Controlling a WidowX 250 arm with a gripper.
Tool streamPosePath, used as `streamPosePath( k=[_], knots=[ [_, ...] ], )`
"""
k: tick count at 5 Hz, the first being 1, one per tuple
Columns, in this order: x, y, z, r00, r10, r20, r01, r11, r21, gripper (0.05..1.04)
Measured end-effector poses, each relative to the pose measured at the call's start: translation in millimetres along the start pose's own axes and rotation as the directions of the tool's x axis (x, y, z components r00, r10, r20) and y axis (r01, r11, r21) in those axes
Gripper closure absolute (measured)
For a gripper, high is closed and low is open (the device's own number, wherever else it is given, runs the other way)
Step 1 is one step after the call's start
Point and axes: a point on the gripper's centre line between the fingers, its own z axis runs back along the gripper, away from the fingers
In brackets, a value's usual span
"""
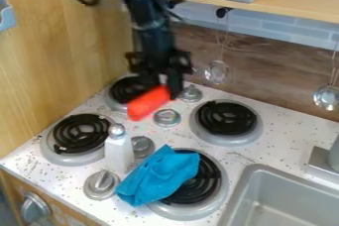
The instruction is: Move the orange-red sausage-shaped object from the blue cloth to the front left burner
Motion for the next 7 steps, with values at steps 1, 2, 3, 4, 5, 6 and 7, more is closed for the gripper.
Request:
streamPosePath(
  k=[1,2,3,4,5,6,7],
  knots=[
    [-6.3,26.3,27.1,0.998,-0.013,0.058,0.013,1.000,0.003,0.534],
    [-10.2,43.1,25.5,0.992,-0.094,0.082,0.087,0.993,0.084,0.534],
    [-13.9,60.5,17.7,0.983,-0.163,0.089,0.143,0.971,0.193,0.534],
    [-12.4,74.0,13.2,0.967,-0.224,0.124,0.181,0.940,0.290,0.534],
    [-8.5,85.9,14.2,0.965,-0.225,0.137,0.174,0.935,0.309,0.534],
    [-2.6,107.2,6.2,0.961,-0.217,0.175,0.146,0.927,0.346,0.534],
    [-5.0,119.3,-1.0,0.956,-0.219,0.195,0.132,0.914,0.383,0.534]
  ],
)
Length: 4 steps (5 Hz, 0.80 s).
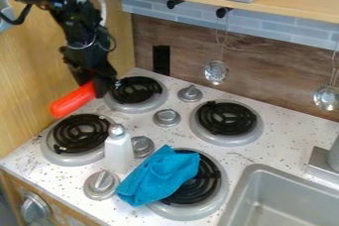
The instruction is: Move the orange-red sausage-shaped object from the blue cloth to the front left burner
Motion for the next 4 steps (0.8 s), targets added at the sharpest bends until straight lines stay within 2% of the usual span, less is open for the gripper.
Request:
streamPosePath(
  k=[1,2,3,4],
  knots=[
    [-5.7,7.8,-17.6,0.999,0.028,-0.039,-0.028,1.000,0.013,0.534],
    [-5.4,10.2,-36.1,0.998,0.051,-0.037,-0.050,0.998,0.036,0.534],
    [-7.6,12.5,-51.8,0.996,0.073,-0.048,-0.070,0.996,0.058,0.454],
    [-8.3,10.8,-61.3,0.993,0.091,-0.072,-0.088,0.995,0.053,0.157]
  ],
)
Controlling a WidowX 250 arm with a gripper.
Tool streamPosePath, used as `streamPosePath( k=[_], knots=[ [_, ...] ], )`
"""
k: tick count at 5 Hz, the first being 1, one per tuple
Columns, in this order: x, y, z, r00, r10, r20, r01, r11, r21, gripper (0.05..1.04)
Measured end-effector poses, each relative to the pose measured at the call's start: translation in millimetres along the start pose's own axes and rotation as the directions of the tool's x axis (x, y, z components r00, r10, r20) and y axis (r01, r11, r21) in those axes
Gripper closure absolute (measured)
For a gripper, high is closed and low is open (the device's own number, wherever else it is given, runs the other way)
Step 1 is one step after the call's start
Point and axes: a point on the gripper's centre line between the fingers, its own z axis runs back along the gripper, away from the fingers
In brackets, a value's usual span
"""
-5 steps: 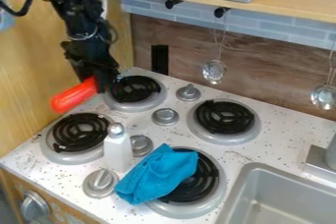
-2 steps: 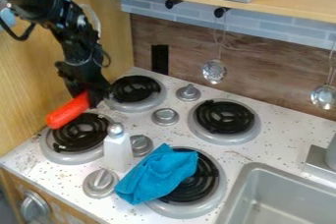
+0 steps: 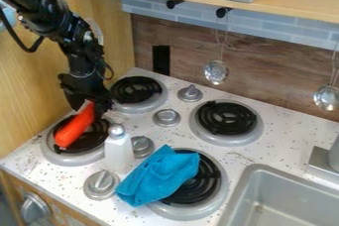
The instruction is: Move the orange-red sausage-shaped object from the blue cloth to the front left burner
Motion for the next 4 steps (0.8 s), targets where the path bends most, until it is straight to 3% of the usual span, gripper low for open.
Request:
streamPosePath(
  k=[1,2,3,4],
  knots=[
    [5.8,-3.3,4.7,1.000,0.013,-0.008,-0.013,0.999,-0.039,0.073],
    [6.5,-11.5,6.6,0.999,0.028,-0.015,-0.030,0.995,-0.099,0.077],
    [14.8,-26.4,28.7,1.000,-0.022,-0.015,0.017,0.971,-0.237,0.078],
    [23.2,-41.1,62.3,0.996,-0.087,0.004,0.077,0.870,-0.487,0.078]
  ],
)
